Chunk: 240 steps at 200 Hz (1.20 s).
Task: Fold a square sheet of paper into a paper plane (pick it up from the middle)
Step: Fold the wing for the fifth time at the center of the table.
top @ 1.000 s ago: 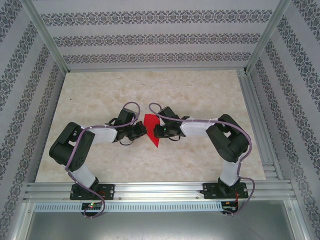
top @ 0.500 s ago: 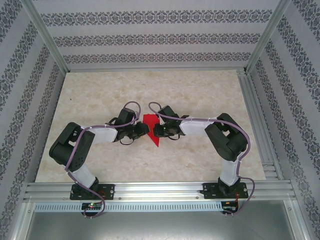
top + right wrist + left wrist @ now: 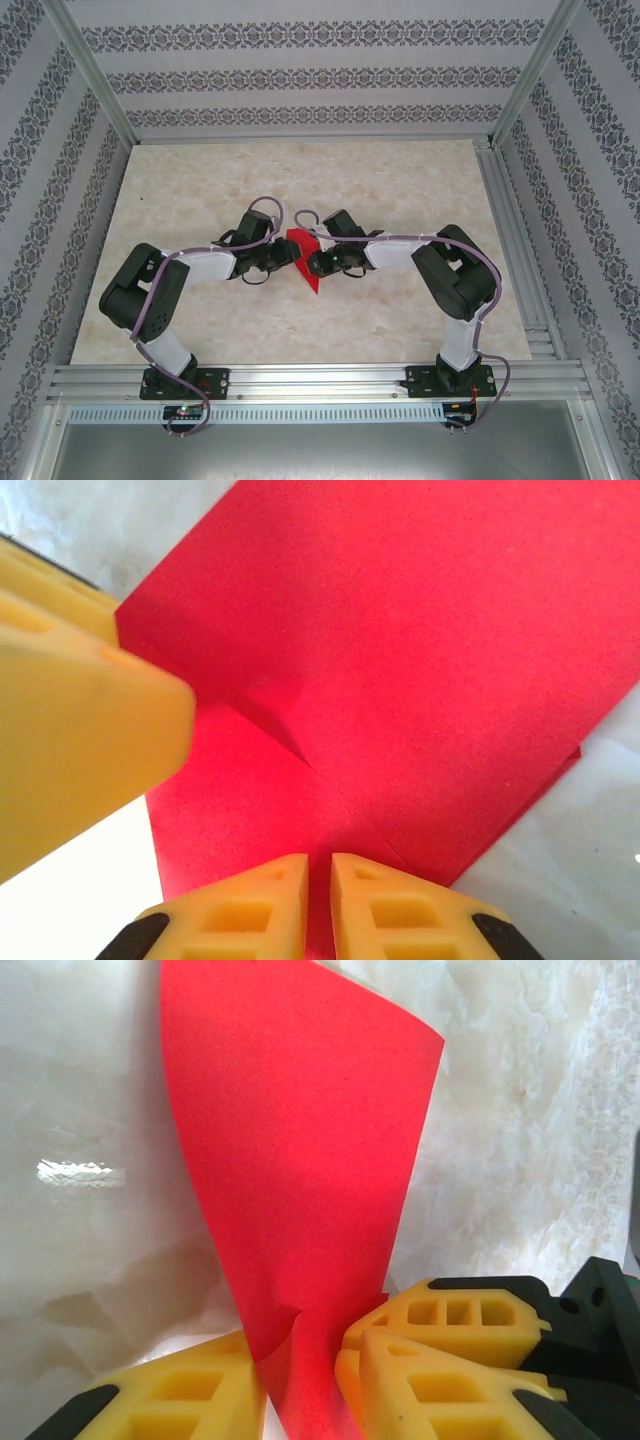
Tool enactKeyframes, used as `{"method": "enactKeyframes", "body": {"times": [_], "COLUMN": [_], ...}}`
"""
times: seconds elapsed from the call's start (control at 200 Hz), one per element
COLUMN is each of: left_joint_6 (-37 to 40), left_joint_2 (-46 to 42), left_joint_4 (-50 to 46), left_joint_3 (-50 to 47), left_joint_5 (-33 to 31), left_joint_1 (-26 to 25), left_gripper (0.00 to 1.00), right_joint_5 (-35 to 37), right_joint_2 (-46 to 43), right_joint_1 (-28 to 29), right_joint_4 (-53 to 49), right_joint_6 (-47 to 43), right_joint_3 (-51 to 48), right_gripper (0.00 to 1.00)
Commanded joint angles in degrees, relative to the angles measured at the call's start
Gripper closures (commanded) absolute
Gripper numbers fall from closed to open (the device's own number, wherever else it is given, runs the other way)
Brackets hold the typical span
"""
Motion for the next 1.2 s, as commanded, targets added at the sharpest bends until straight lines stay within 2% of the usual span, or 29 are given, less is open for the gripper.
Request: {"method": "enactKeyframes", "body": {"times": [0.0,0.1,0.255,0.335,0.44,0.564,0.644,0.829,0.989,1.194], "left_joint_6": [1.0,1.0,0.3,-0.6,-2.2,-5.3,-7.5,-11.3,-11.6,-12.2], "left_joint_2": [0.8,1.7,3.0,2.7,0.5,-2.9,-4.2,-6.7,-7.2,-7.0], "left_joint_4": [-0.8,-0.9,-0.2,0.2,-0.3,-2.7,-3.9,-5.4,-7.3,-7.4], "left_joint_3": [1.7,2.2,2.5,2.3,1.5,0.4,-0.1,-0.9,0.1,0.5], "left_joint_5": [-0.6,0.0,0.4,0.3,-1.1,-5.0,-7.2,-10.5,-10.7,-9.5], "left_joint_1": [1.2,1.8,1.9,1.8,1.6,0.8,-0.2,-1.3,-2.0,-2.5], "left_gripper": [0.72,0.77,0.96,1.0,1.0,1.0,1.0,1.0,1.0,1.0], "right_joint_5": [0.3,0.7,1.2,2.0,6.1,13.8,17.8,25.6,25.4,30.8], "right_joint_2": [-0.4,-1.3,-3.2,-5.6,-11.2,-17.8,-19.9,-19.3,-15.5,-11.2], "right_joint_1": [-0.7,-0.9,-0.9,-0.9,-0.4,1.4,3.3,9.1,12.0,16.3], "right_joint_4": [-2.7,-2.2,0.6,4.3,11.1,19.5,23.5,26.0,31.7,33.4], "right_joint_6": [-6.3,-8.1,-9.3,-8.9,-7.7,-7.6,-9.1,-12.7,-13.3,-15.0], "right_joint_3": [-1.8,-1.7,-2.6,-3.8,-7.2,-13.1,-15.9,-18.0,-19.8,-19.6], "right_gripper": [0.84,0.84,0.83,0.81,0.71,0.45,0.38,0.38,0.43,0.47]}}
